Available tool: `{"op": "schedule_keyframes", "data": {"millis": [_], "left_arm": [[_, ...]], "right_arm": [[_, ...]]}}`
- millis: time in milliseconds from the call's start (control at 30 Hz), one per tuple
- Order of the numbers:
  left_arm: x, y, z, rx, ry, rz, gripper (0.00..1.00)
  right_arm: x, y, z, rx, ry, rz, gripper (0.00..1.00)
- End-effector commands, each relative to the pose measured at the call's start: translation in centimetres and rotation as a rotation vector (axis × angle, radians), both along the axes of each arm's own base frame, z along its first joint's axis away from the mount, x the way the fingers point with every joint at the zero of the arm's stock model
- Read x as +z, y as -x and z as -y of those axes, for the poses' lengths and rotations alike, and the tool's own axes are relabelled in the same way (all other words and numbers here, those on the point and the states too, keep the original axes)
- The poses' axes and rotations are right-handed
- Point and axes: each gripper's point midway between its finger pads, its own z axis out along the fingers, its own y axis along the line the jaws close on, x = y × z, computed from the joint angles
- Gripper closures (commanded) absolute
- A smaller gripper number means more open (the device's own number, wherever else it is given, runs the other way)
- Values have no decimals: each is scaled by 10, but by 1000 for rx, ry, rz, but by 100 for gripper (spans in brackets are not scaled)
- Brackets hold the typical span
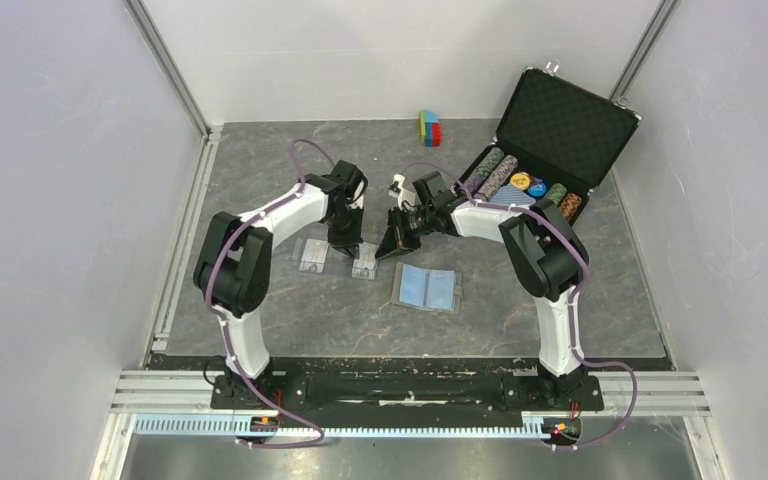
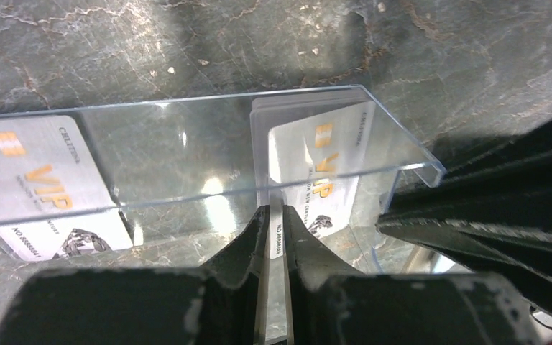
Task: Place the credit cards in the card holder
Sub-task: Pick up the credit card from the storage box.
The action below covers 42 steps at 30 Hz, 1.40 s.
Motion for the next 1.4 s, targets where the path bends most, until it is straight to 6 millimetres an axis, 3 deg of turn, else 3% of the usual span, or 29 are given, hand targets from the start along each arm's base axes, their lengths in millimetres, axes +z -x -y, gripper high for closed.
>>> {"op": "schedule_keyframes", "data": {"millis": [0,400,500,1100,1267,1367], "left_arm": [[36,-7,28,8,137,75,84],[49,-5,44,20,234,69,81],[43,-2,50,22,257,44,81],[0,15,35,18,174,-41,76],[10,11,35,14,181,-9,92],[23,8,36,13,195,27,98]], "right_arm": [[-11,10,5,13,47,0,88],[-11,10,6,12,48,2,88],[-11,10,6,13,49,4,88],[-12,11,6,18,49,4,88],[-5,8,6,19,42,26,86],[6,2,7,12,38,74,73]]}}
